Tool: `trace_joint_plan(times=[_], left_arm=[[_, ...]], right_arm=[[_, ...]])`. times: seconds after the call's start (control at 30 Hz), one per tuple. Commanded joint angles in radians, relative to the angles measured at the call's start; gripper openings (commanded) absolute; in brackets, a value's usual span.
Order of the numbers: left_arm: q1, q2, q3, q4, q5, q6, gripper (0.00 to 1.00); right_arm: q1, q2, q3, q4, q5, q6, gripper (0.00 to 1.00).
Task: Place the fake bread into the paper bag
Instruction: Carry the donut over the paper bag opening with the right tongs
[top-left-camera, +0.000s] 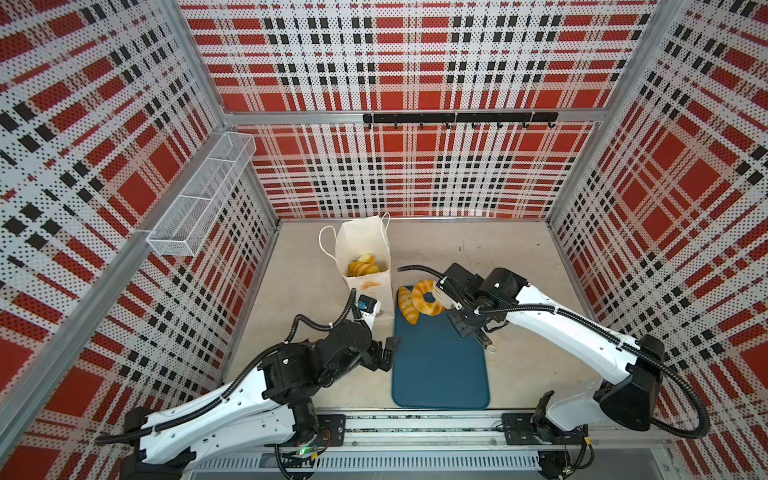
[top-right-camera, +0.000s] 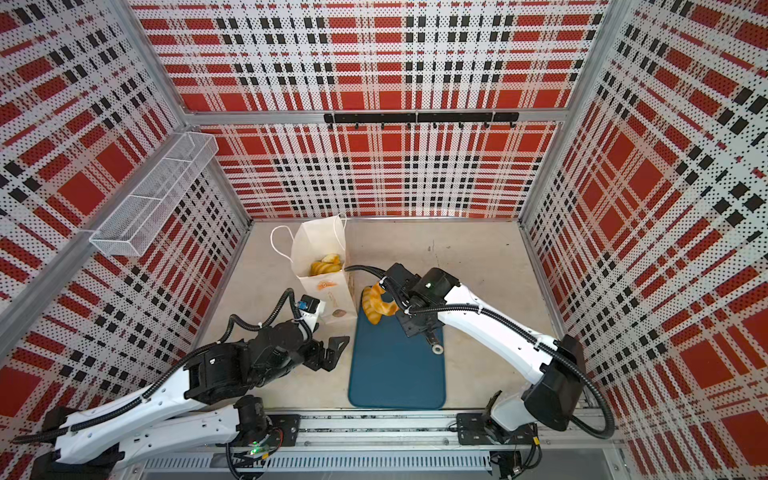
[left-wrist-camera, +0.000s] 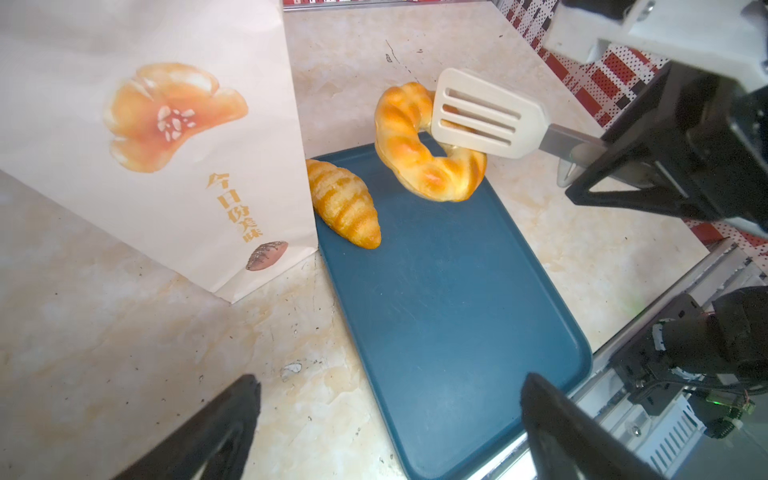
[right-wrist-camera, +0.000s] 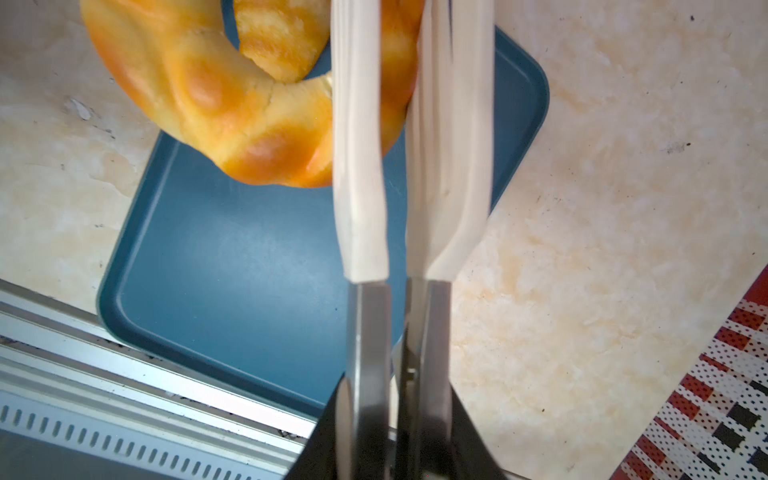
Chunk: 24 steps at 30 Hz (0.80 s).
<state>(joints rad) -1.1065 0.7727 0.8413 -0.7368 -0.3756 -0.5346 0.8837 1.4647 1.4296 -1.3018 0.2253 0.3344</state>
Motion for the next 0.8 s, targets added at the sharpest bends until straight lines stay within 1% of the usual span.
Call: trace_joint_plan(times=[0.0,0.13,0.4,0.77], left_arm=[[0.018,-0.013,0.048,-0.041,-0.019,0.035,0.99],[0.051,-0.019,0.084,-0.070,-0.004,0.067,0.99],[0.148,-0.032,0.150,-0.125,0.065,0.129,0.99],[0.254,-0.050,0.246,-0.203,0.120,0.194,0.99]], right_arm=[[0.014,-0.044,0.056,-0.008,0.027,0.029,0.30],[0.025,-0.058,0.095,-0.010,0.024,0.037,0.30],[0.054,-0.060,0.190,-0.036,0.036,0.044,0.31],[0.107,0.018,0.402,-0.064,0.087,0.013,0.31]])
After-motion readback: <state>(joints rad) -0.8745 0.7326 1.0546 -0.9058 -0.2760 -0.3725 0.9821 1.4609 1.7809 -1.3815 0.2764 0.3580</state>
